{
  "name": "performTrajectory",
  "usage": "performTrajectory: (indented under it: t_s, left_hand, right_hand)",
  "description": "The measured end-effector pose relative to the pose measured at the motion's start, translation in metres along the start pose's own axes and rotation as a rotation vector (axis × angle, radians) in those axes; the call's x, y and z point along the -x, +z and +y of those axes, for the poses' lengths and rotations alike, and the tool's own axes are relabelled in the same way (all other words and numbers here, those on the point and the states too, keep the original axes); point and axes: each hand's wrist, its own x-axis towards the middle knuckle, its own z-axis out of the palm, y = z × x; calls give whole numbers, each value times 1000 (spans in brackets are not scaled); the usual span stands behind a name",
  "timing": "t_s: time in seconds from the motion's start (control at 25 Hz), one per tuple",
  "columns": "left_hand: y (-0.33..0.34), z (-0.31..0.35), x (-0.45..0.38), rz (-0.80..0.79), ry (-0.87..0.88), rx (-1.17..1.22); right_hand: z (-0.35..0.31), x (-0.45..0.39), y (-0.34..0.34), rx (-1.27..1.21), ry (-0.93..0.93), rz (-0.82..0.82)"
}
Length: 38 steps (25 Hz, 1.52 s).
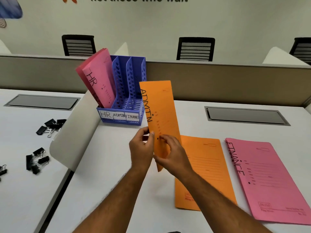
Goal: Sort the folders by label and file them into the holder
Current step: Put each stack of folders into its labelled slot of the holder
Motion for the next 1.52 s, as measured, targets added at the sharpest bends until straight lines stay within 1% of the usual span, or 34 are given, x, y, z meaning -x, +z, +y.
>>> performTrajectory:
  t_s: [0.12,0.24,0.4,0.64,0.84,1.04,1.28,1.4,1.52]
  left_hand:
    - [-37,6,-26,122,51,6]
    - [-76,9,-59,206,82,19]
    - [-119,12,-98,305,127,14]
    - [-152,10,-151,404,182,41]
    - [-151,6,-206,409,219,29]
    - [-131,-5,-261,386,227,74]
    - [-104,-35,-296,371,186,118]
    - [-94,-51,-304,332,189,141]
    - [-88,-67,-303,300,166,117]
  right_hand:
    - [-34,-24,27,-53,-109,-14]
    - [-69,-50,55,-70,-196,-17]
    - [-111,-85,88,-84,-264,-26]
    - [-152,-137,124,-69,-315,1]
    - [-162,-184,147,-48,-281,56]
    - [-148,-229,165,-14,-213,141]
    - [-128,-267,180,58,-110,135]
    - [-115,-280,186,55,-25,124]
    - [-102,-282,196,100,101,150]
